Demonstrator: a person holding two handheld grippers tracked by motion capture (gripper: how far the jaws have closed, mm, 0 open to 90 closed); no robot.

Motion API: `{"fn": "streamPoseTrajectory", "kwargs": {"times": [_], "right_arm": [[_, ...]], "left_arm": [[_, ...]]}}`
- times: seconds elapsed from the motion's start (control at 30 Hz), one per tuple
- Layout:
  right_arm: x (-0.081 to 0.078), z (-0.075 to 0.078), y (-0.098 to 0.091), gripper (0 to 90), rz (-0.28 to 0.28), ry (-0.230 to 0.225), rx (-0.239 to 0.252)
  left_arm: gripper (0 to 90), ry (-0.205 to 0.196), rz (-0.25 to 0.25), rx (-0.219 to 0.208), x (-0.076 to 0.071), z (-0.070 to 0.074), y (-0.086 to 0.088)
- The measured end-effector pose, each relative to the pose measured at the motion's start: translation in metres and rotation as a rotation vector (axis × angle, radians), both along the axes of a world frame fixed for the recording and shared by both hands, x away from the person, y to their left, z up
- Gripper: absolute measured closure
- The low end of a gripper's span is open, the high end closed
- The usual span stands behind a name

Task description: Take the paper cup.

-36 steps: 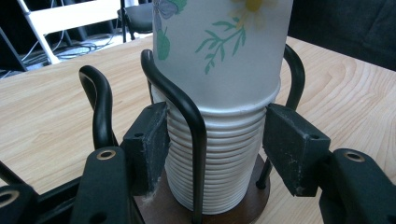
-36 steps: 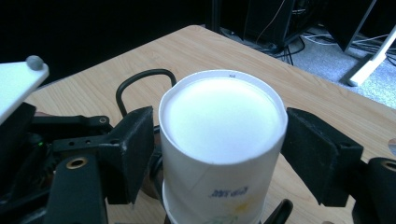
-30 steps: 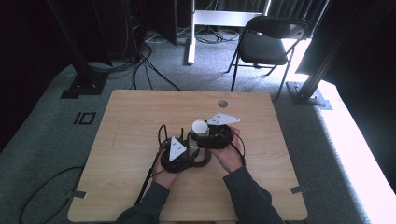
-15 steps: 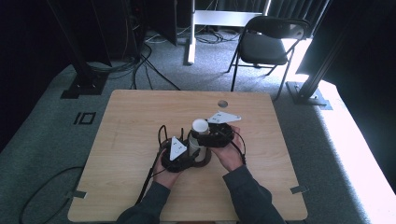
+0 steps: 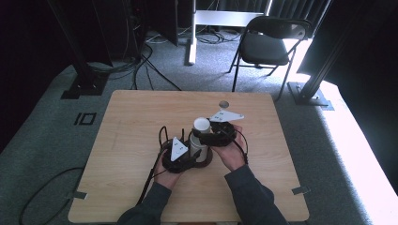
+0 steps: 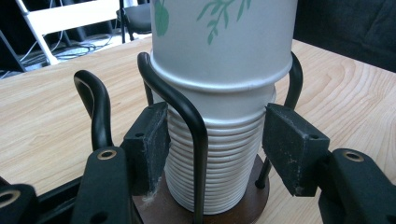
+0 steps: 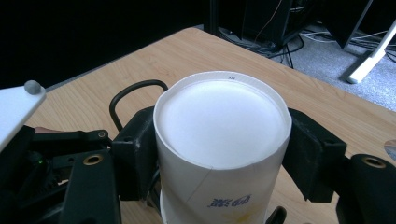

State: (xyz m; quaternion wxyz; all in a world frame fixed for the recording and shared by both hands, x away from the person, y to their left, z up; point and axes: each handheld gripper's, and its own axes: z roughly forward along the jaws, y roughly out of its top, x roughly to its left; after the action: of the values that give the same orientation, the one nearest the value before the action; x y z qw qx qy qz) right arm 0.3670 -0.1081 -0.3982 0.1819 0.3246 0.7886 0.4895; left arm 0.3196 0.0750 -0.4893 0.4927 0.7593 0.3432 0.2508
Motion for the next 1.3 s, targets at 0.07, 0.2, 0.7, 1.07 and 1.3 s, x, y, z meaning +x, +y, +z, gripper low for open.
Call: {"fn": "streamPoseTrajectory", "kwargs": {"times": [0.07, 0.2, 0.7, 1.07, 1.3], "right_arm": [[-0.001, 0.001, -0.001, 33.5, -0.002, -0.005, 0.010], [-0.002, 0.006, -0.001, 33.6, 0.003, -0.013, 0.019], [-0.009, 0.026, 0.000, 33.8, 0.013, -0.058, 0.033], [-0.010, 0.037, 0.000, 34.0, 0.016, -0.075, 0.042], [-0.011, 0.047, 0.000, 34.1, 0.013, -0.091, 0.050]], "left_arm": [[41.9, 0.002, 0.001, 0.001, 0.000, 0.000, 0.000], [42.1, 0.001, 0.001, -0.002, 0.000, 0.000, 0.001], [42.7, -0.004, -0.006, -0.007, -0.004, 0.003, 0.002], [42.8, -0.004, -0.004, -0.001, -0.007, 0.003, 0.003], [45.2, 0.000, -0.006, 0.014, -0.009, 0.003, 0.004]]}}
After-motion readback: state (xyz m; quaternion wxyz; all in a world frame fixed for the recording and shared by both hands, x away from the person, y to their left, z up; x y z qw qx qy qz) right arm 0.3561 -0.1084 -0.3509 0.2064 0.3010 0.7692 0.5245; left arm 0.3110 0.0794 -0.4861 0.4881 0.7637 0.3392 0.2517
